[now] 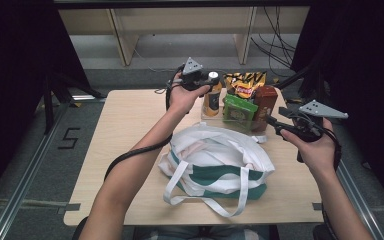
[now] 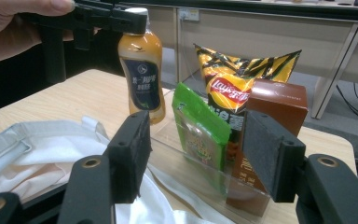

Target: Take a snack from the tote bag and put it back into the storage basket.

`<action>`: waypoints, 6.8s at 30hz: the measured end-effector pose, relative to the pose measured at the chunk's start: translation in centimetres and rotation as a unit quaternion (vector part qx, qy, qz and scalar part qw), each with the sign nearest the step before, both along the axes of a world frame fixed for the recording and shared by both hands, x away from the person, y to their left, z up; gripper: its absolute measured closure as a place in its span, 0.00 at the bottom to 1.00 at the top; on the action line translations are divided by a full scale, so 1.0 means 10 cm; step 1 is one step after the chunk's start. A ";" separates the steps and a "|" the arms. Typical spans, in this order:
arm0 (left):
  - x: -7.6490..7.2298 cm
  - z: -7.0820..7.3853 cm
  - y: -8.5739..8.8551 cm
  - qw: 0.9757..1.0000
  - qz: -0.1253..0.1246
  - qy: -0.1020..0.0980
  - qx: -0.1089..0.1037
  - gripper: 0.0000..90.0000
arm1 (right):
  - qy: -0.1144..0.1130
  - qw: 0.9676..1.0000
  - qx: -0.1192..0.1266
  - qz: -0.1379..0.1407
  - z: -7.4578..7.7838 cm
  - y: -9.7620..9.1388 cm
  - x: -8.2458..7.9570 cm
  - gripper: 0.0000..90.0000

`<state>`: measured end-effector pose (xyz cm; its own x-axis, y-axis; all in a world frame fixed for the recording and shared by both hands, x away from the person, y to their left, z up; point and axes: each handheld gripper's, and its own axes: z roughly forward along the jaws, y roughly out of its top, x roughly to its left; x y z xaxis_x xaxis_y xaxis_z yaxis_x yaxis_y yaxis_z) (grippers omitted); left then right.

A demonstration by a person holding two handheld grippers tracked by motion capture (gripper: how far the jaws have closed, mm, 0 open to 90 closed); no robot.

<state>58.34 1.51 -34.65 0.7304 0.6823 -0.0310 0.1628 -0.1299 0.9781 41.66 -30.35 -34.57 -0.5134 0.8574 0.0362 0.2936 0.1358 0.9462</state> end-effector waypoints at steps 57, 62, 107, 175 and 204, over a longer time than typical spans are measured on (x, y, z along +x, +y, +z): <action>0.09 -0.09 -0.05 1.000 0.003 0.006 0.013 0.65 | -0.016 1.000 0.003 0.008 0.10 -0.02 0.06 0.47; 0.09 -0.10 -0.07 1.000 0.000 0.007 0.014 0.65 | -0.011 1.000 0.008 0.004 0.10 -0.03 0.04 0.47; 0.05 -0.56 -0.04 0.997 -0.017 0.050 0.064 0.65 | -0.009 1.000 0.003 0.005 0.09 -0.03 0.04 0.47; -0.65 -0.16 0.53 0.998 0.005 0.034 0.059 0.41 | -0.007 1.000 0.007 0.002 0.10 -0.02 0.02 0.47; -1.14 -0.36 1.13 0.998 0.028 0.029 0.055 0.41 | -0.007 1.000 0.003 -0.001 0.10 -0.02 0.02 0.47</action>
